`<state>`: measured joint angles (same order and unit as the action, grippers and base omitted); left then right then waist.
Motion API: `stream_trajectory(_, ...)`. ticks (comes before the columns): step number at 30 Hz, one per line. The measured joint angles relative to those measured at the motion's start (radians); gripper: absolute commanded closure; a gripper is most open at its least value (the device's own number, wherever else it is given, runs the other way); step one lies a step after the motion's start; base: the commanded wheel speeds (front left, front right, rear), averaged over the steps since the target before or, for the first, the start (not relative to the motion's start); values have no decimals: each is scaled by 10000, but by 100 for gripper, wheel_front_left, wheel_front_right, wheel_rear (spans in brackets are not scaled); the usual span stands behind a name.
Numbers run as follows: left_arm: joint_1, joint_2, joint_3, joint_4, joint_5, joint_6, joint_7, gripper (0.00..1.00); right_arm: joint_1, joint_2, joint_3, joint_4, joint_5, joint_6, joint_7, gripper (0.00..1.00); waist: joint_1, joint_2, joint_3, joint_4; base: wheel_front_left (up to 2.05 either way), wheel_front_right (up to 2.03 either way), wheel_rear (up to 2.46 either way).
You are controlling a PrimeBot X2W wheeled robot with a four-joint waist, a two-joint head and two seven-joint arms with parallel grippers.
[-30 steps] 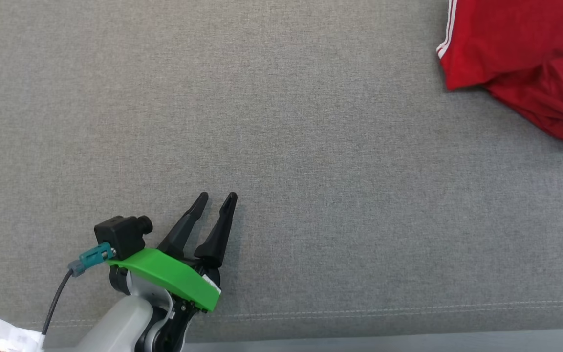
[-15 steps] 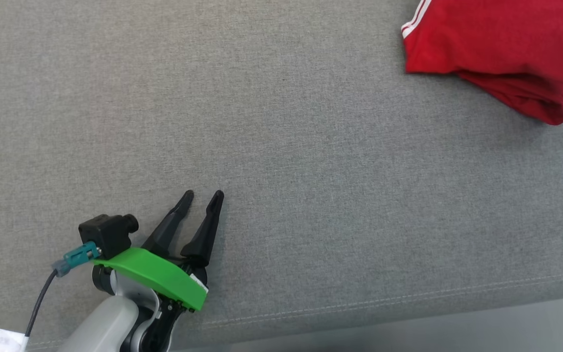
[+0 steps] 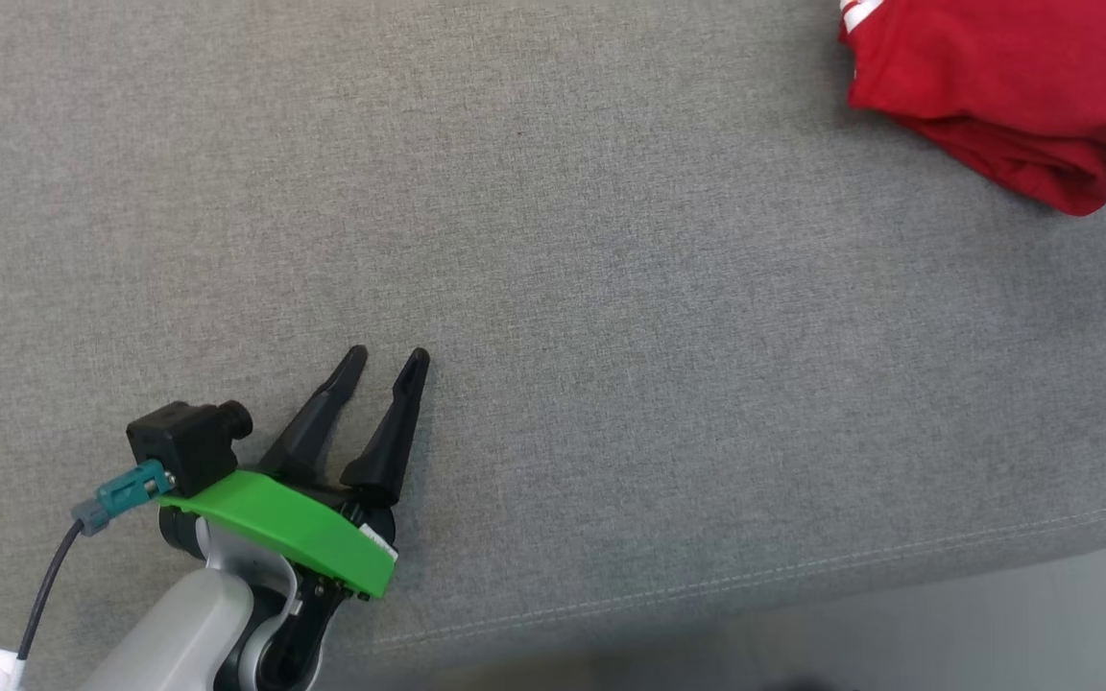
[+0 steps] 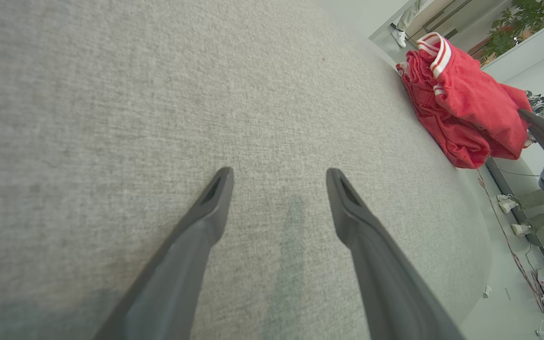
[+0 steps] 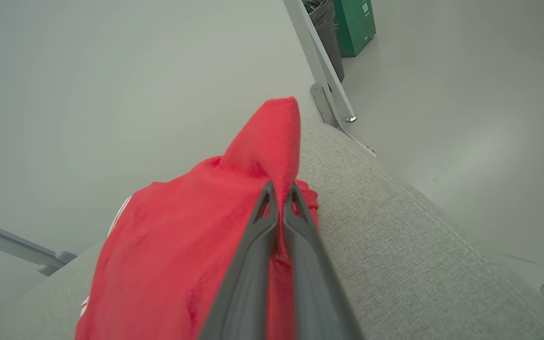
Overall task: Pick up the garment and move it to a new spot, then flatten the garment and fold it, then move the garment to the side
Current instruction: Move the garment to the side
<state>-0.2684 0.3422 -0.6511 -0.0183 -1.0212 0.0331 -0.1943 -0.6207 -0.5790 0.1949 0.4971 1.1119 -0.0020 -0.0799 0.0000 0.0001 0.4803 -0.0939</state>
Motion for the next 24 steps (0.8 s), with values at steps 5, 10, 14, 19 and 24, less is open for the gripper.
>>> stream_trajectory(5, -35, 127, 25, -267, 42, 115, 90, 0, -19, 359, -2, 174, -2, -12, -374, 100, 0, -1, 240, 49, 0, 0, 0)
stream_trajectory(10, -44, 182, 75, -535, 71, 213, 136, 0, -74, 612, -67, 500, -4, -127, -708, 100, 0, -1, 441, 148, 0, 0, 0)
stream_trajectory(14, -42, 199, 148, -708, 75, 291, 144, 0, -206, 723, -113, 782, -33, -184, -957, 100, 0, -1, 587, 196, 0, 0, 0)
stream_trajectory(19, -29, 295, 207, -920, 224, 378, 190, 0, -537, 863, -247, 1012, -19, -263, -1156, 100, 0, -1, 700, 161, 0, 0, 0)
stream_trajectory(24, -30, 424, 249, -1183, 314, 435, 295, 0, -764, 968, -305, 1296, -46, -355, -1304, 83, 0, -1, 819, 132, 0, 0, 0)
